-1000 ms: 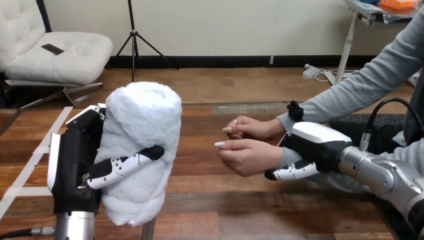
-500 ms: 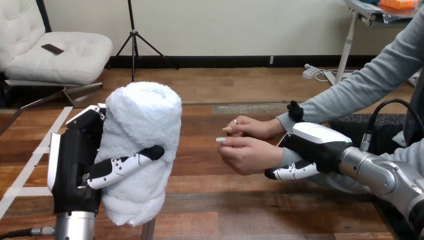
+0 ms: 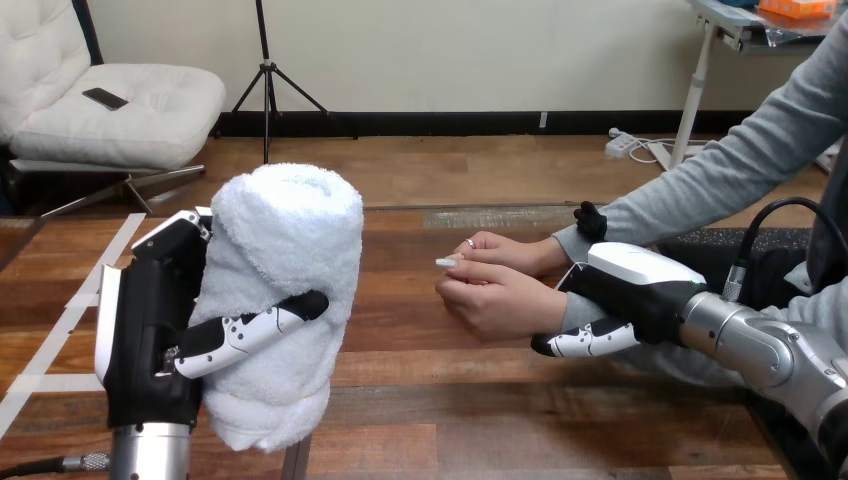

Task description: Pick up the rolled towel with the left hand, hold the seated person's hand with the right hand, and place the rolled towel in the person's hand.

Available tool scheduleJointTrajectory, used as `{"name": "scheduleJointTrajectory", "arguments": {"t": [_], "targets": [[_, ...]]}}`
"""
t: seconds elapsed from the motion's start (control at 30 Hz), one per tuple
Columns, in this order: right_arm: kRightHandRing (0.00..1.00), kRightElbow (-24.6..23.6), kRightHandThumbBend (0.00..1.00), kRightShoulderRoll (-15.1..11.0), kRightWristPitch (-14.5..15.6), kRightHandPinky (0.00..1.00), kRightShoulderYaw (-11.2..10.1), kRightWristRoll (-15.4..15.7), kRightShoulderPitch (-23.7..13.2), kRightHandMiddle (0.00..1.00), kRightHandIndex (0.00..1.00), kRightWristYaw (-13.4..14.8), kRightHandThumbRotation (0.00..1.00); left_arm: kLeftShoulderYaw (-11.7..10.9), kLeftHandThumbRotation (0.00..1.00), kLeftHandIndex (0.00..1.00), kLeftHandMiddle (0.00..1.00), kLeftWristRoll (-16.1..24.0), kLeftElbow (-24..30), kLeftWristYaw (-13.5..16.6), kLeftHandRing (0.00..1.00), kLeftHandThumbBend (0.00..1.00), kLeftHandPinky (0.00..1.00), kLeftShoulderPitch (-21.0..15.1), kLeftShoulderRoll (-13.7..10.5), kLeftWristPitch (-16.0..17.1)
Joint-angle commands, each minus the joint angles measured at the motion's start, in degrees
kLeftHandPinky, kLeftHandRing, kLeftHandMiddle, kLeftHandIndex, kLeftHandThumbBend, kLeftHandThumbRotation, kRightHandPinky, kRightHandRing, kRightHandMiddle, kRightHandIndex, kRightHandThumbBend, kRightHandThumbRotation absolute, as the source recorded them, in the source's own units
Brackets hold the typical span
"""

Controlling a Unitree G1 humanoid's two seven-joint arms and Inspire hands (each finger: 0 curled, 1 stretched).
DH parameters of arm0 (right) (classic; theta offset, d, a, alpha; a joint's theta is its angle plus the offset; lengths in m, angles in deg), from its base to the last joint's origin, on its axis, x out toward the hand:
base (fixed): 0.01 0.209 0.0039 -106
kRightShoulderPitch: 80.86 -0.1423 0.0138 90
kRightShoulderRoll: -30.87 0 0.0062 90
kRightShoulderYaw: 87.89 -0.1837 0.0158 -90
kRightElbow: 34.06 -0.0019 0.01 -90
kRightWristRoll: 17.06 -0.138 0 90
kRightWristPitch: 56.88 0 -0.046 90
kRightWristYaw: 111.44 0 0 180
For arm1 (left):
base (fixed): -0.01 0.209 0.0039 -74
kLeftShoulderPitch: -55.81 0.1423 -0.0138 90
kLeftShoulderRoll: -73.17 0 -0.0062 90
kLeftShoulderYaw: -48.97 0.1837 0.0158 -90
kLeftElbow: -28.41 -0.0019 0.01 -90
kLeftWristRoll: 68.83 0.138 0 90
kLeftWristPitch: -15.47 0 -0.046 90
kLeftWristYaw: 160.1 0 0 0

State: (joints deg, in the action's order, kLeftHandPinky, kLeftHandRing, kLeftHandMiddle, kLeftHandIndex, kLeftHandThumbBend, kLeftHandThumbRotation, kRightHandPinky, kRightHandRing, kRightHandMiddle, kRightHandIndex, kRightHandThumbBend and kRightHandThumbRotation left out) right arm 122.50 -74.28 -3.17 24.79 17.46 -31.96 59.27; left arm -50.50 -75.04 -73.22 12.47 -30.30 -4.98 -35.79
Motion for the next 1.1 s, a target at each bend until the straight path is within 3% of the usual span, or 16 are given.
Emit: {"name": "scheduleJointTrajectory", "arguments": {"t": [0.0, 0.53, 1.07], "targets": [[0.28, -0.29, 0.54, -1.08, -1.28, 0.26, -1.29, -1.52, -3.44, 0.32, 0.33, 0.49, 0.57, 0.31, 0.00, 0.43, 0.39, 0.38, 0.80, 1.06, 0.32, 0.56, 0.28, -5.14, 0.26, 0.83], [0.21, -1.55, 0.54, -1.71, -2.29, 0.19, -2.99, -4.40, -3.76, 0.26, 0.26, -1.51, 0.54, 0.65, 0.00, 0.42, 0.38, 1.20, -1.75, 2.88, 0.32, 0.56, 0.28, -9.84, 0.93, 3.32], [0.23, -3.56, 0.53, -2.24, -3.21, 0.21, -3.91, -6.37, -3.76, 0.28, 0.28, -2.74, 0.49, -0.40, 0.00, 0.42, 0.38, 2.61, -11.51, 6.00, 0.32, 0.58, 0.27, -18.12, 1.13, 6.63]]}}
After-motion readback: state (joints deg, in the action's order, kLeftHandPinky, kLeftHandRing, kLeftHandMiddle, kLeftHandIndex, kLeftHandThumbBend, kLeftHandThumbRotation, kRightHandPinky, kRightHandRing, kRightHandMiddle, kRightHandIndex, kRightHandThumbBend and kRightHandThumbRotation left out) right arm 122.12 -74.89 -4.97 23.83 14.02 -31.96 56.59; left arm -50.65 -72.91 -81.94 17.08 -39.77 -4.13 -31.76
